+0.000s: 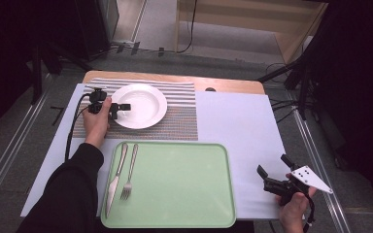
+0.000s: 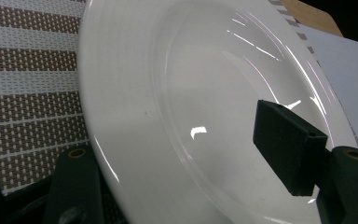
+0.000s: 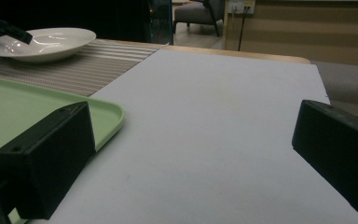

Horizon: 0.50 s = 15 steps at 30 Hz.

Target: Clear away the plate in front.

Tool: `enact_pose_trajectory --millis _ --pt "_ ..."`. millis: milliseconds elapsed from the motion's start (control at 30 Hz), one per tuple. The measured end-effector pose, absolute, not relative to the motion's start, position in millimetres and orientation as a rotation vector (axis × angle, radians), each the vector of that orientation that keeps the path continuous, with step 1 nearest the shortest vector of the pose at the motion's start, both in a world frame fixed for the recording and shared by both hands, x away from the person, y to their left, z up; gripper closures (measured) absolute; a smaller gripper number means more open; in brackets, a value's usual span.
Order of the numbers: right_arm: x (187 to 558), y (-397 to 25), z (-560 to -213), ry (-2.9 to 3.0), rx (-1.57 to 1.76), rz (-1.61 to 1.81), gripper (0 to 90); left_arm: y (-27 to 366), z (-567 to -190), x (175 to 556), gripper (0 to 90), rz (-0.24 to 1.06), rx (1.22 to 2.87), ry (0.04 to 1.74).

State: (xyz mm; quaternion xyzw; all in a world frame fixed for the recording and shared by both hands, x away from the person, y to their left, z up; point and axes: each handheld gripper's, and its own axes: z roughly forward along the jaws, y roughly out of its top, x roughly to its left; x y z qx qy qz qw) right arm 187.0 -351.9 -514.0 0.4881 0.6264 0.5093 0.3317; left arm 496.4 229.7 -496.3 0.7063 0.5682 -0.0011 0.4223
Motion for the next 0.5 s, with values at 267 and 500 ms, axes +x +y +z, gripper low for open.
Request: enact_pose_trajectory --millis 267,500 --pt "188 -351 -514 1.641 1.276 1.320 0.0 229 -493 497 62.2 0.097 1.785 1.533" --pt "188 -351 -514 1.639 1.279 1.323 0.0 230 -486 493 71.0 0.117 1.781 1.463"
